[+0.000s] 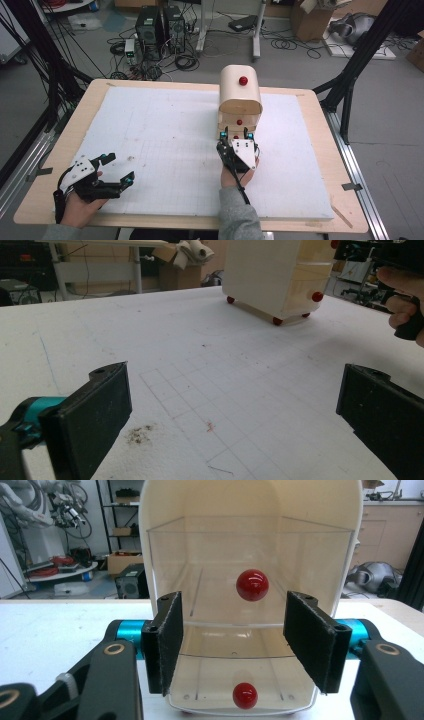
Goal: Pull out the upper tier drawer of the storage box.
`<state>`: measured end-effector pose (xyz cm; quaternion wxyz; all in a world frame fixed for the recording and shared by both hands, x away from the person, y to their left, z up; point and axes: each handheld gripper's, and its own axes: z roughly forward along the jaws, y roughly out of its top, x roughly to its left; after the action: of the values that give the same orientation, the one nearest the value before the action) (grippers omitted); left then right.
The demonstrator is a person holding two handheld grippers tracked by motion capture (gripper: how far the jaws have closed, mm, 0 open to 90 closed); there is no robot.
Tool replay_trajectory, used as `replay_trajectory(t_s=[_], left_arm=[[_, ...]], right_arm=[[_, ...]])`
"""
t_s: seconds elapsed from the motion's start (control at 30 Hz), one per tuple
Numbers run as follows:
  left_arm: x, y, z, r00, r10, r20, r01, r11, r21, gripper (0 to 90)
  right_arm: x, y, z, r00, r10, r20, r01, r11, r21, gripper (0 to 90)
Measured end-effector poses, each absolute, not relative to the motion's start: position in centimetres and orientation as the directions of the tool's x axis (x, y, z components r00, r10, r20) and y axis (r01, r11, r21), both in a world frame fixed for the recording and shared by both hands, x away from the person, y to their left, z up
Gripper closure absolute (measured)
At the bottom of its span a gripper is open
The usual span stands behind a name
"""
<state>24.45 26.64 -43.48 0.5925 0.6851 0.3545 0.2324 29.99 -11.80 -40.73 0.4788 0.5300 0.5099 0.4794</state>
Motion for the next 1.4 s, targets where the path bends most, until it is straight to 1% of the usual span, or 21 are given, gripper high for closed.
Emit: replay_trajectory(t_s=[0.4, 0.57, 1.0, 1.07, 1.13, 1.17, 1.2, 1.4], left_arm=[[24.5, 26.6, -43.6, 0.641, 0.761, -0.102, 0.212, -0.047, 0.976, 1.8], [24.5, 26.6, -43.6, 0.643, 0.759, -0.102, 0.213, -0.050, 0.976, 1.7], [24.5, 26.5, -43.6, 0.645, 0.757, -0.104, 0.215, -0.049, 0.975, 1.7], [24.5, 26.5, -43.6, 0.644, 0.758, -0.104, 0.215, -0.049, 0.975, 1.8], [24.5, 26.5, -43.6, 0.643, 0.758, -0.105, 0.216, -0.049, 0.975, 1.7], [24.5, 26.5, -43.6, 0.645, 0.757, -0.104, 0.216, -0.050, 0.975, 1.7], [24.5, 26.5, -43.6, 0.646, 0.757, -0.104, 0.216, -0.051, 0.975, 1.7], [24.5, 26.5, -43.6, 0.647, 0.755, -0.104, 0.217, -0.051, 0.975, 1.7]], right_arm=[[31.3, -12.6, -40.9, 0.029, 0.999, 0.034, 0.093, -0.036, 0.995, 40.2], [32.1, -12.5, -40.1, 0.019, 1.000, 0.018, 0.087, -0.019, 0.996, 40.0], [32.4, -12.7, -40.0, 0.024, 0.999, 0.022, 0.086, -0.024, 0.996, 40.1], [32.4, -12.7, -40.0, 0.027, 1.000, 0.015, 0.087, -0.017, 0.996, 42.1], [32.3, -12.6, -40.0, 0.029, 1.000, 0.005, 0.084, -0.007, 0.996, 45.4], [32.3, -12.5, -40.0, 0.031, 1.000, -0.004, 0.083, 0.001, 0.997, 49.5], [32.3, -12.5, -40.0, 0.031, 1.000, -0.004, 0.083, 0.001, 0.997, 49.5], [32.2, -12.4, -39.9, 0.029, 0.999, -0.014, 0.079, 0.012, 0.997, 59.9]])
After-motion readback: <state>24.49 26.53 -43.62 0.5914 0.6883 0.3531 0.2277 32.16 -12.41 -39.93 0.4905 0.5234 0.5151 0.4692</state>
